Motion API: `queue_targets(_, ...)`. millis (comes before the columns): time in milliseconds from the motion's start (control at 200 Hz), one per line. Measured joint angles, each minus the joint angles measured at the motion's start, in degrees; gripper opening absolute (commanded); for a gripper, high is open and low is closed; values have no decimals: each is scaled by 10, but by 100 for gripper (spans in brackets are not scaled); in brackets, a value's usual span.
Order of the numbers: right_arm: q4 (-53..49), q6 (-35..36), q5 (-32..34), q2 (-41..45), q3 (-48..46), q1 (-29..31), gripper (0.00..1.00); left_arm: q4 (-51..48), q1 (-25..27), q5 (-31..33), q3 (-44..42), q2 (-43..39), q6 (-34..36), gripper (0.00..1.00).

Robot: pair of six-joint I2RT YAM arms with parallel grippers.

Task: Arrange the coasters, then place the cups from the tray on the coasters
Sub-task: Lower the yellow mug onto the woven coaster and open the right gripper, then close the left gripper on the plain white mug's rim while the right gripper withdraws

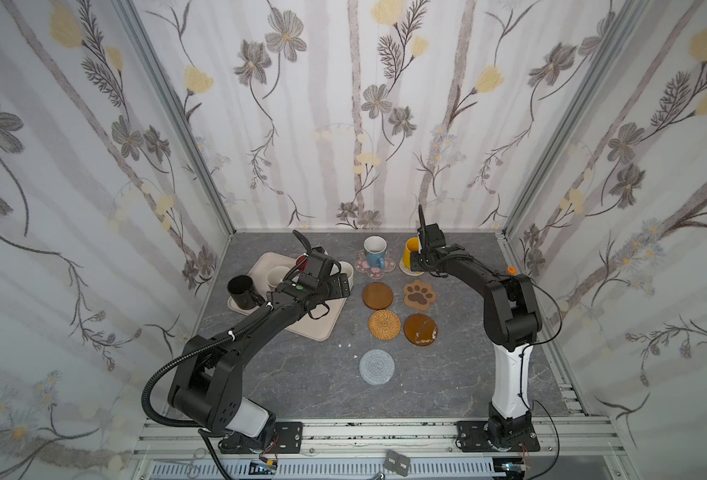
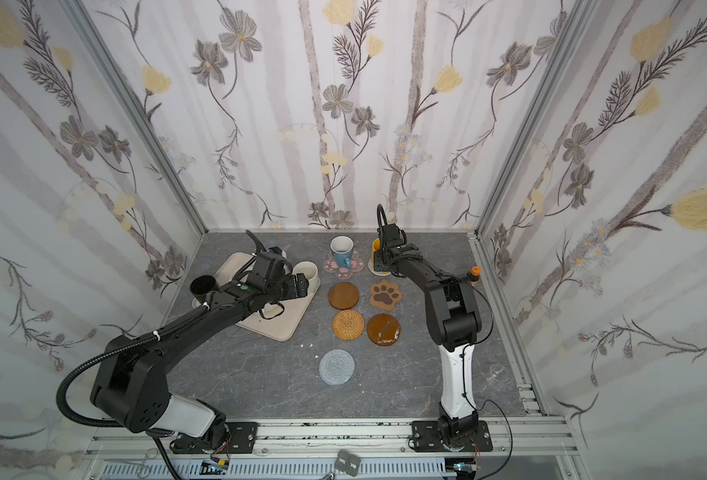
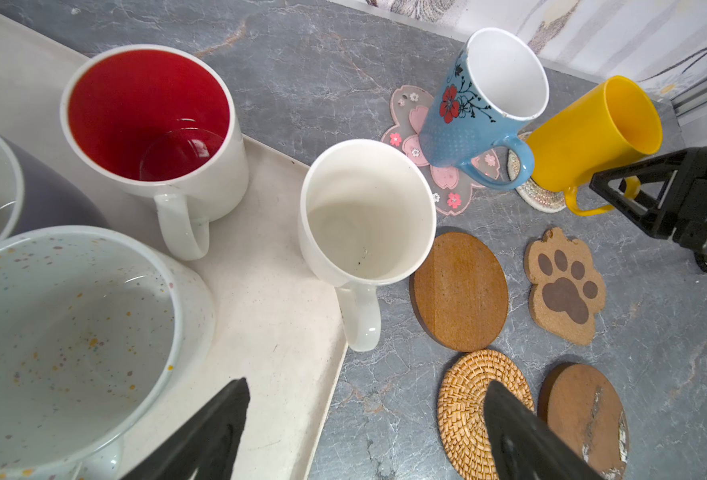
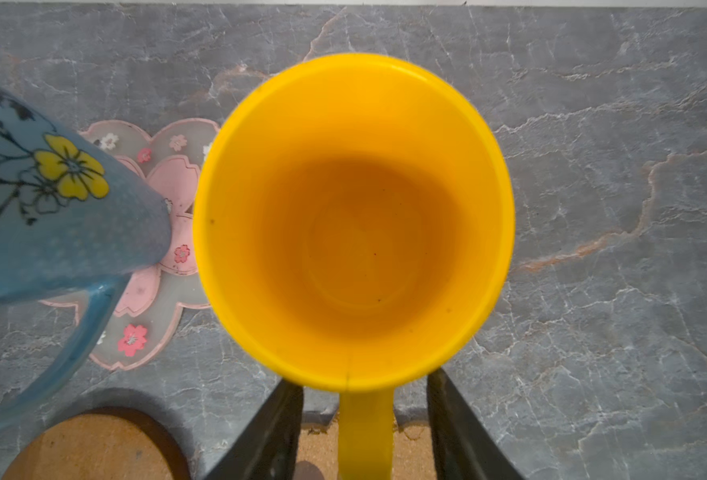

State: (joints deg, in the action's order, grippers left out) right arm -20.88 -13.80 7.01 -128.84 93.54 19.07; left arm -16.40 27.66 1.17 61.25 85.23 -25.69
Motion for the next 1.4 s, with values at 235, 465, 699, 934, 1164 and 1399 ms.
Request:
queue_targets(235, 3, 0, 0, 52, -33, 0, 62, -1, 3, -14, 19, 2, 0, 75)
queue_targets(465, 23, -5, 10, 161, -114, 0, 72, -3, 10, -20, 27, 26, -2, 73)
queue_targets(699, 68, -24, 5, 285, -233, 0, 74, -6, 14, -15, 32, 53, -2, 70)
queue_targets(934, 110, -54, -42, 410, -359, 0, 73, -9, 14, 3, 41, 82, 3, 68)
queue_targets(1164, 125, -61, -53, 505, -406, 0, 71, -10, 14, 14, 56, 123, 13, 62)
queue_targets(1399, 134, -68, -74, 570, -448, 1, 69, -10, 14, 19, 70, 152, 13, 56)
